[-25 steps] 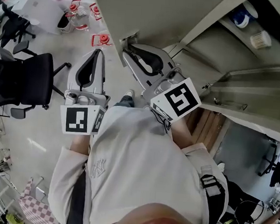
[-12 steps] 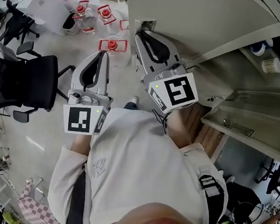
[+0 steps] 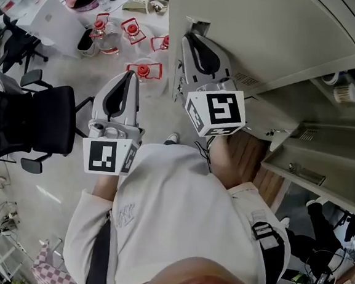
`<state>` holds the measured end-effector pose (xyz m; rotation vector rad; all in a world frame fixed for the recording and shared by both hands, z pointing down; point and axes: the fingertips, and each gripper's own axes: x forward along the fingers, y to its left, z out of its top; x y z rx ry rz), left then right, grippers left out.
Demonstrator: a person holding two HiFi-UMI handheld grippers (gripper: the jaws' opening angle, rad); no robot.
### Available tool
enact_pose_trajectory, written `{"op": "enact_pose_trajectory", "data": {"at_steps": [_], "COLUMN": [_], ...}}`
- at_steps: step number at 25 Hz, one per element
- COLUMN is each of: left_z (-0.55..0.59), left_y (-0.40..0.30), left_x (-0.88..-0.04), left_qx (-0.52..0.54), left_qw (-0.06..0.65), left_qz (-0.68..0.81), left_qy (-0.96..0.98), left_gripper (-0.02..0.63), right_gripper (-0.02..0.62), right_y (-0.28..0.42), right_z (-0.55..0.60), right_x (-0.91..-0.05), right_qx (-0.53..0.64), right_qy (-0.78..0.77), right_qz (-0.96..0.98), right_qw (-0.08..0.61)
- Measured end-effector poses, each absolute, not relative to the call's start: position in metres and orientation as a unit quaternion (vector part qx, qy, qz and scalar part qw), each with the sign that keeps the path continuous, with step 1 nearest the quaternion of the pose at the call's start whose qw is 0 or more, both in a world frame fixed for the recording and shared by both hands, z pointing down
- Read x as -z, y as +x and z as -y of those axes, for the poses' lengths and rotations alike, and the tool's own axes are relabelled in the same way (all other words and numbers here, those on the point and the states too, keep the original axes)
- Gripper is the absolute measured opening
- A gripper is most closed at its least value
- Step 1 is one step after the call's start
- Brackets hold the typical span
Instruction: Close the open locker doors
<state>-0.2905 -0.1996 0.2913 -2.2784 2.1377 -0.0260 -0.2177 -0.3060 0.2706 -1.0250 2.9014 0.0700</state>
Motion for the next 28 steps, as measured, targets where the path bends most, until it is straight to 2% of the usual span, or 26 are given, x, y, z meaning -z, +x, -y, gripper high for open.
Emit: {"op": "enact_pose_trajectory", "data": {"at_steps": [28], "left_z": [0.210], "left_y": [-0.301], "left_x": [-0.281], "left_qx": [-0.017], "left_qw": [0.016], "left_qz": [-0.669], "left_qy": [-0.743], "left_gripper": [0.002], "right_gripper": [0.021], "right_y": [-0.208], "right_z": [0.336], "right_x": [-0.275], "right_qx": [-0.025], "right_qy": [-0.429], "right_qz": [-0.903], "right_qw": [0.010]}}
